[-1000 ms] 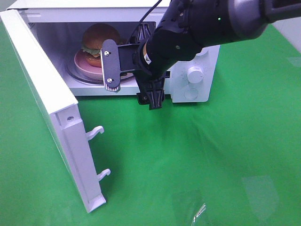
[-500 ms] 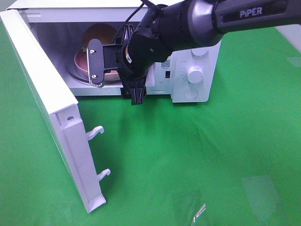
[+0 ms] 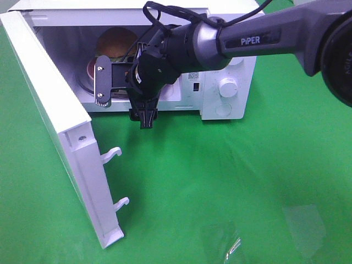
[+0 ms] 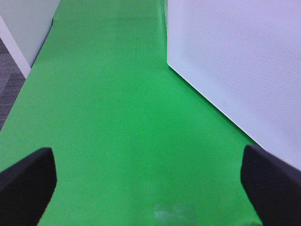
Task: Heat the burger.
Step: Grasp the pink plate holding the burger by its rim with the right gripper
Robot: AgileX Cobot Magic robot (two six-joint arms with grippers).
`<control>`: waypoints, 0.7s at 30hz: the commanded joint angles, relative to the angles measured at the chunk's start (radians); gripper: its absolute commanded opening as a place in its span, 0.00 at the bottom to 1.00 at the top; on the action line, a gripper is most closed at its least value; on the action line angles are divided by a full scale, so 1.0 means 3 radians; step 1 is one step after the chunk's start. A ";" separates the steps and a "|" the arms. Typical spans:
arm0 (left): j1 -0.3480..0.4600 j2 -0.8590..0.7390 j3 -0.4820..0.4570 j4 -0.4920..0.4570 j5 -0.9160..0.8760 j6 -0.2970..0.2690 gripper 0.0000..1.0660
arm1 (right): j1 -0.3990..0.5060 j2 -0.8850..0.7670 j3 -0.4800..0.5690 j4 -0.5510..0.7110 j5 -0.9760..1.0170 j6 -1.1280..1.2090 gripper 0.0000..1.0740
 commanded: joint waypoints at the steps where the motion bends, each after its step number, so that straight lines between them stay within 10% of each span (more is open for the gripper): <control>1: 0.0007 -0.0060 0.0007 -0.0023 -0.0047 -0.0010 0.94 | -0.0003 0.0110 -0.0120 0.0093 0.0003 -0.0107 0.75; 15: 0.0007 -0.0060 0.0007 -0.0023 -0.0047 -0.0013 0.94 | -0.0003 0.0387 -0.0407 0.0333 -0.0007 -0.0127 0.71; 21: 0.0007 -0.0060 0.0007 -0.0020 -0.0047 -0.0010 0.94 | -0.0003 0.0390 -0.0407 0.0350 0.0030 -0.0100 0.51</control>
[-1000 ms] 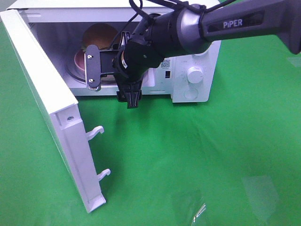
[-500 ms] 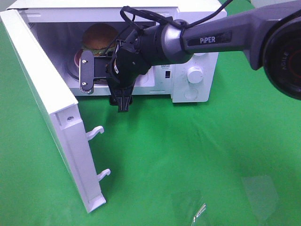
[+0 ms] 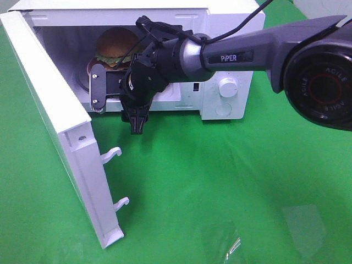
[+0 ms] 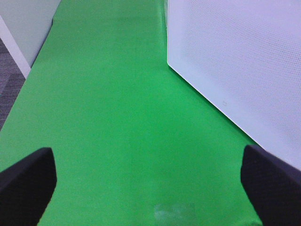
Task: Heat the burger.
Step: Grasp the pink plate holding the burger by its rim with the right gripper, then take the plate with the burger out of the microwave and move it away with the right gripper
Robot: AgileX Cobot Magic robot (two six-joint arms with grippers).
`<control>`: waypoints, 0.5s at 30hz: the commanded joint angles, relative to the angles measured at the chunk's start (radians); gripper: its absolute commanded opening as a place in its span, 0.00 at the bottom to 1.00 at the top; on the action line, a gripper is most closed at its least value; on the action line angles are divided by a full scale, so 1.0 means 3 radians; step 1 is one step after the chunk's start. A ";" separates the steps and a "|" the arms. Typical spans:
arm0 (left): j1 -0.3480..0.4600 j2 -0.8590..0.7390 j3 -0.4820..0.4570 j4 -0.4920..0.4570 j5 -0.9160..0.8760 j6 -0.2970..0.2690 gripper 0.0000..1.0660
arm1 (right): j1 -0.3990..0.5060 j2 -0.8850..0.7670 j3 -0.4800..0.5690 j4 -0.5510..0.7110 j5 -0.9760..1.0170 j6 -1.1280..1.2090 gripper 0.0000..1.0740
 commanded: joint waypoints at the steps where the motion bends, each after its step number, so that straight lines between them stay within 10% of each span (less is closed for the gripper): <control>1: 0.0007 -0.0060 0.0007 -0.0020 -0.0047 -0.0010 0.94 | -0.0003 0.0017 -0.0017 0.0027 0.0027 0.0000 0.51; 8: 0.0007 -0.0060 0.0007 -0.0020 -0.0047 -0.0010 0.94 | 0.0000 -0.0010 -0.0017 0.0110 0.0070 0.0140 0.04; 15: 0.0007 -0.0060 0.0007 -0.0020 -0.0047 -0.0010 0.94 | 0.0007 -0.0120 -0.0017 0.0110 0.0273 0.0103 0.00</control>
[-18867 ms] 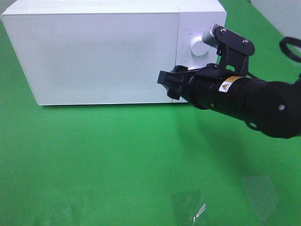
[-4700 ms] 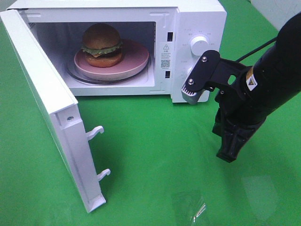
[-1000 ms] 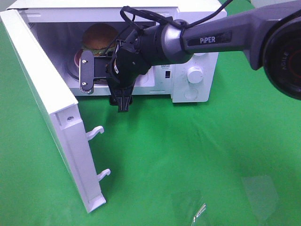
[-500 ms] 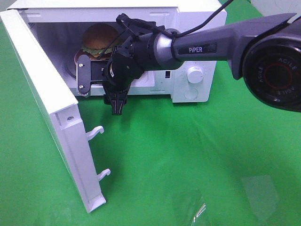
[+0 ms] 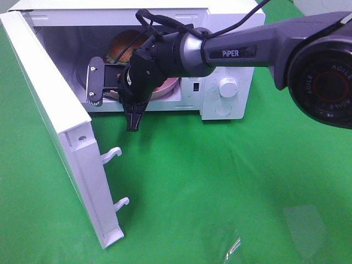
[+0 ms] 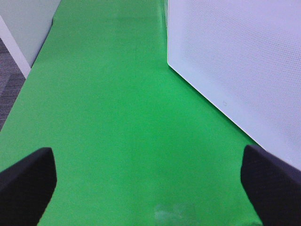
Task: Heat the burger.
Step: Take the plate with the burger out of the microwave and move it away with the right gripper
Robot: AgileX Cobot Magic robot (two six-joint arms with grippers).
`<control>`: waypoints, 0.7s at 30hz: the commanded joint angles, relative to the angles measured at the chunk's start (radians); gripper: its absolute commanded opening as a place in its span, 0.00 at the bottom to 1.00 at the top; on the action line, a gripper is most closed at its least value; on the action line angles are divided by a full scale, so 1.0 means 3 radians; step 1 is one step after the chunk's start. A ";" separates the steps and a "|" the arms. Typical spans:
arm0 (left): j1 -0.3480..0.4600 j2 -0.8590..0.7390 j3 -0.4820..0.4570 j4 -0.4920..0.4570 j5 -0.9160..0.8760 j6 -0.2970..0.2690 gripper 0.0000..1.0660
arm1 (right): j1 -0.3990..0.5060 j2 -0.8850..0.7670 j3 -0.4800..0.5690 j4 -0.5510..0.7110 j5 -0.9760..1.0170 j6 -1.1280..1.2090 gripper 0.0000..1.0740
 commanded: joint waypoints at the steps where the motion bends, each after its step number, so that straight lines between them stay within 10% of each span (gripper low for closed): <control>1: 0.0007 -0.0060 0.0007 -0.0020 -0.0047 -0.0010 0.94 | 0.0003 -0.0070 0.0020 -0.0003 0.0187 -0.0007 0.00; 21: 0.0007 -0.0060 0.0007 -0.0020 -0.0047 -0.0010 0.94 | -0.0010 -0.0483 0.0433 0.0000 0.0367 -0.1020 0.00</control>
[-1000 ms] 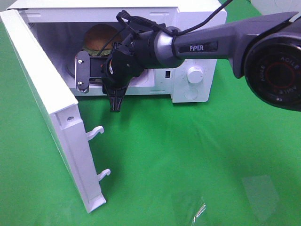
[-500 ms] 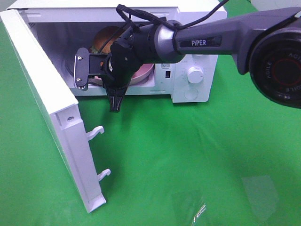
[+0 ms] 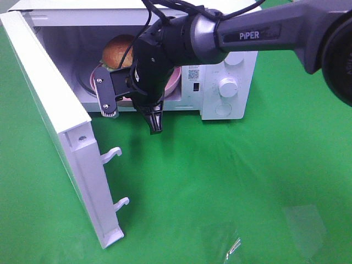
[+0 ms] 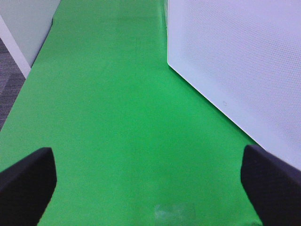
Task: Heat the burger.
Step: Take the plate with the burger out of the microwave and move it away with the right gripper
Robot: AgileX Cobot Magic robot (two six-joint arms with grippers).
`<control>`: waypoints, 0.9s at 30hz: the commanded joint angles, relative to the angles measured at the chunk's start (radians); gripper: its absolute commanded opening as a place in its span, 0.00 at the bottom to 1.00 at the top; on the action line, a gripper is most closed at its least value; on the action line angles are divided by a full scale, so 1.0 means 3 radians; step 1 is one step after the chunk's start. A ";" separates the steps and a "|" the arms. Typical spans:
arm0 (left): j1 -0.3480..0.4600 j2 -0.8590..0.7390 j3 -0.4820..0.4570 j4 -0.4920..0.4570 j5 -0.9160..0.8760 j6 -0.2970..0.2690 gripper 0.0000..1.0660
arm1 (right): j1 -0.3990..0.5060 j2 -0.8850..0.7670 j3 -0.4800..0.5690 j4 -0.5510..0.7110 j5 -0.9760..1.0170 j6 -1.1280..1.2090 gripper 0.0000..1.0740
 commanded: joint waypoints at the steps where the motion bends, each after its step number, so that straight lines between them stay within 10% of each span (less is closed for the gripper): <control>1: 0.0007 -0.0060 0.0007 -0.0020 -0.0047 -0.0010 0.94 | -0.0033 -0.0210 0.0270 -0.0063 -0.0287 -0.0113 0.00; 27: 0.0007 -0.0060 0.0007 -0.0020 -0.0047 -0.0010 0.94 | -0.0163 -0.1130 0.1577 0.0457 -0.1083 -0.1407 0.00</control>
